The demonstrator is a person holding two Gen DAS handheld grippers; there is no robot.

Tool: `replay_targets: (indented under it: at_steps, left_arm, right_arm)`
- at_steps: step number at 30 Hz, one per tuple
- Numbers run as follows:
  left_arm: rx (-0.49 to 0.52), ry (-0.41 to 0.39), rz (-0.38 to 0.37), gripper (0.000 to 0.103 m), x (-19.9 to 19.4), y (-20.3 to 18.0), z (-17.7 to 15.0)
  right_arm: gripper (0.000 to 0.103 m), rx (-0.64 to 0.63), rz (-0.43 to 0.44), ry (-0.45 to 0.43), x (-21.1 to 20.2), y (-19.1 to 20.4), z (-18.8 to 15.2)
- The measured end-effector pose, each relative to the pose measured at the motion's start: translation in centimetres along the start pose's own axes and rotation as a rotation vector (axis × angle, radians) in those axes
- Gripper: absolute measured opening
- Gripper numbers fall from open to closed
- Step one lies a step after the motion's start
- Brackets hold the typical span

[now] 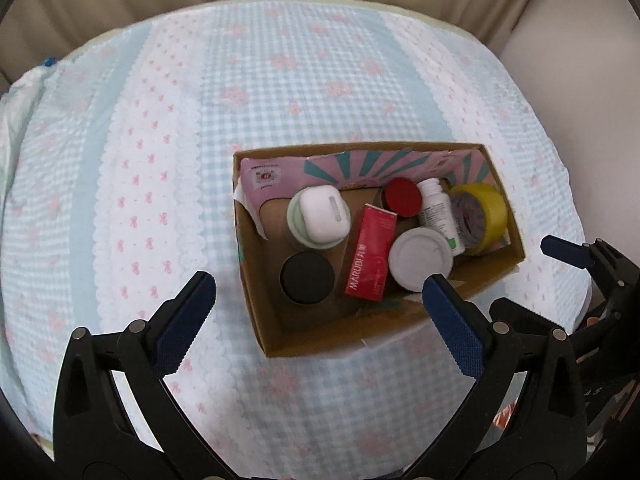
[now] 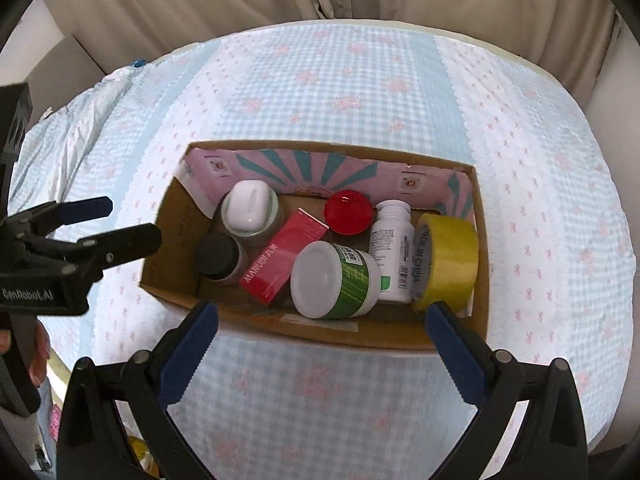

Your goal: Organize rigid objects

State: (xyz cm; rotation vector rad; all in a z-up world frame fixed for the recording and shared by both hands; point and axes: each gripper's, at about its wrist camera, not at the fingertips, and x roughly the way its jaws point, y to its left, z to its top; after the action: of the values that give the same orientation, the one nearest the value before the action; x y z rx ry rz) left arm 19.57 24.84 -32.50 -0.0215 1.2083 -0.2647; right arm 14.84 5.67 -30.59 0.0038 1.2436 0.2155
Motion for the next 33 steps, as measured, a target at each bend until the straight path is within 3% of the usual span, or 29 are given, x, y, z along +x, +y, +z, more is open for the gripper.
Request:
replay_targets:
  at_steps: [8, 13, 23, 30, 33]
  left_arm:
    - [-0.045, -0.100, 0.043, 0.103, -6.5, -3.1, 0.0]
    - [-0.049, -0.208, 0.081, 0.103, -12.6, -6.9, 0.6]
    - [-0.074, -0.485, 0.188, 0.103, -26.0, -15.0, 2.2]
    - [-0.061, -0.621, 0.213, 0.103, -30.8, -18.9, 0.7]
    - [-0.066, -0.636, 0.203, 0.103, -31.3, -19.7, 0.0]
  right_arm:
    - [0.103, -0.018, 0.039, -0.043, -5.3, -1.3, 0.8]
    - [0.103, -0.022, 0.025, -0.104, -10.7, -3.6, 1.8]
    - [0.103, 0.000, -0.099, -0.361, -26.5, -8.0, 3.5]
    - [0.103, 0.037, -0.143, -0.481, -32.2, -9.3, 1.9]
    - [0.103, 0.045, -0.155, -0.510, -33.3, -9.5, 1.1]
